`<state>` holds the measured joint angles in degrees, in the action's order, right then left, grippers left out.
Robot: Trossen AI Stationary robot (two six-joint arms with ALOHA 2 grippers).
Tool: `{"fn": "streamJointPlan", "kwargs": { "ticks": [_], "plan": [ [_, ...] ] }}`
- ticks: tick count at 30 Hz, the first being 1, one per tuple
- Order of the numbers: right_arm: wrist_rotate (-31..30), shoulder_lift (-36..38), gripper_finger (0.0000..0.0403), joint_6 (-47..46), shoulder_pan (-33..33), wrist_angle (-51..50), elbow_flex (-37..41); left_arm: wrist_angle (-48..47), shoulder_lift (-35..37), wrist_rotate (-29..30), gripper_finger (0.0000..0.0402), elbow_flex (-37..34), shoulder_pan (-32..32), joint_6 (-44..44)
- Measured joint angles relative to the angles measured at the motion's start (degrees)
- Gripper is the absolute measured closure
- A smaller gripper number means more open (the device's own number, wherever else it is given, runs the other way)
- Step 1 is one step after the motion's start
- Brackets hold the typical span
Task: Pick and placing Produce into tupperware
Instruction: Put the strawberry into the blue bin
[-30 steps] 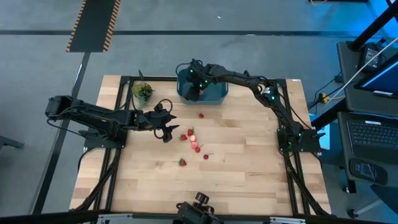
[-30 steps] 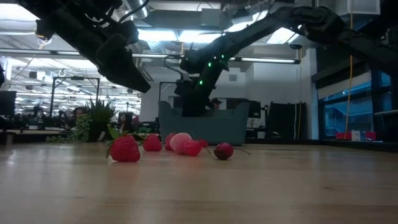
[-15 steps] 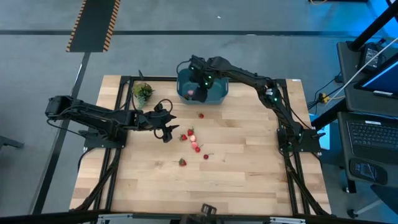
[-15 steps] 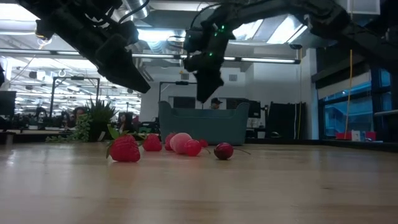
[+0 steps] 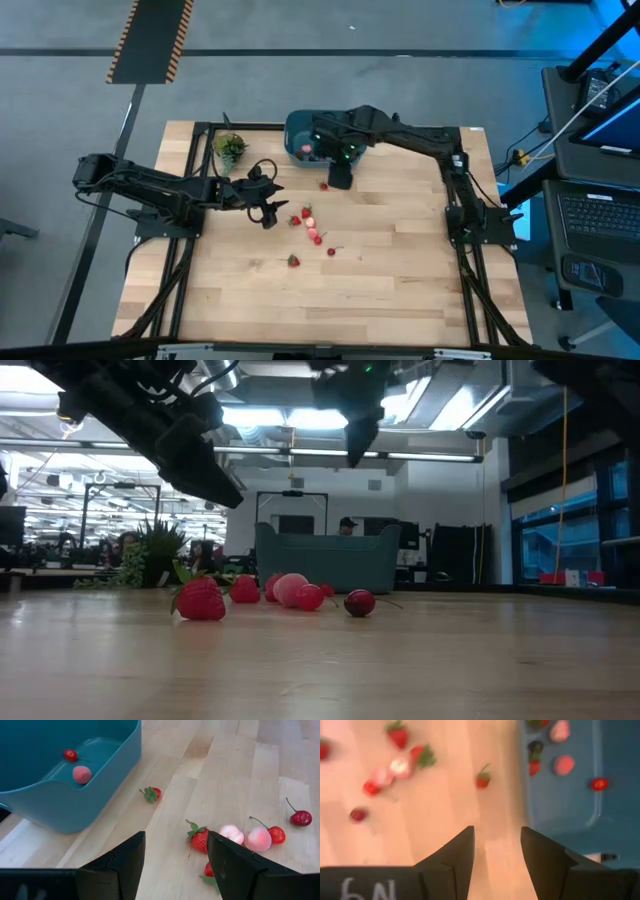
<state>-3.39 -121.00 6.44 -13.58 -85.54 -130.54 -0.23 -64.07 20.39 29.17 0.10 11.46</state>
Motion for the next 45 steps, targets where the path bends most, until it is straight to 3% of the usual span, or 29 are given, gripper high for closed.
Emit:
{"fn": "streamJointPlan", "kwargs": {
  "ticks": [4, 13, 21, 27, 37, 41, 45],
  "plan": [
    [-0.01, 6.73, 0.024, -1.39, 1.12, 1.82, 10.34, 0.16, 0.0, 0.01, 0.0197, 0.0, -0.02, 0.04],
    [-0.03, 25.55, 0.024, -11.0, 4.81, 21.17, 39.76, 0.24, 0.0, 0.01, 0.0197, 0.0, -0.01, 0.04],
    [2.92, 33.06, 0.024, -11.27, 13.07, 36.47, 55.95, 0.26, 0.0, -0.01, 0.0197, 0.0, 0.0, 0.09],
    [8.06, 32.77, 0.024, -15.02, 18.75, 48.78, 62.48, 0.28, 0.0, -0.03, 0.0197, 0.0, -0.02, 0.09],
    [8.08, 32.65, 0.024, -16.74, 23.55, 66.5, 69.47, 1.12, 0.0, -1.82, 0.0197, 0.0, -1.12, 4.77],
    [8.06, 32.65, 0.024, -18.4, 24.46, 69.0, 70.03, 2.98, -0.2, -5.37, 0.0197, 0.0, -5.08, 6.42],
    [8.08, 32.62, 0.024, -19.65, 25.05, 70.4, 70.03, 12.92, -1.74, -6.96, 0.0197, 0.06, -11.48, 4.85]
  ]
}}
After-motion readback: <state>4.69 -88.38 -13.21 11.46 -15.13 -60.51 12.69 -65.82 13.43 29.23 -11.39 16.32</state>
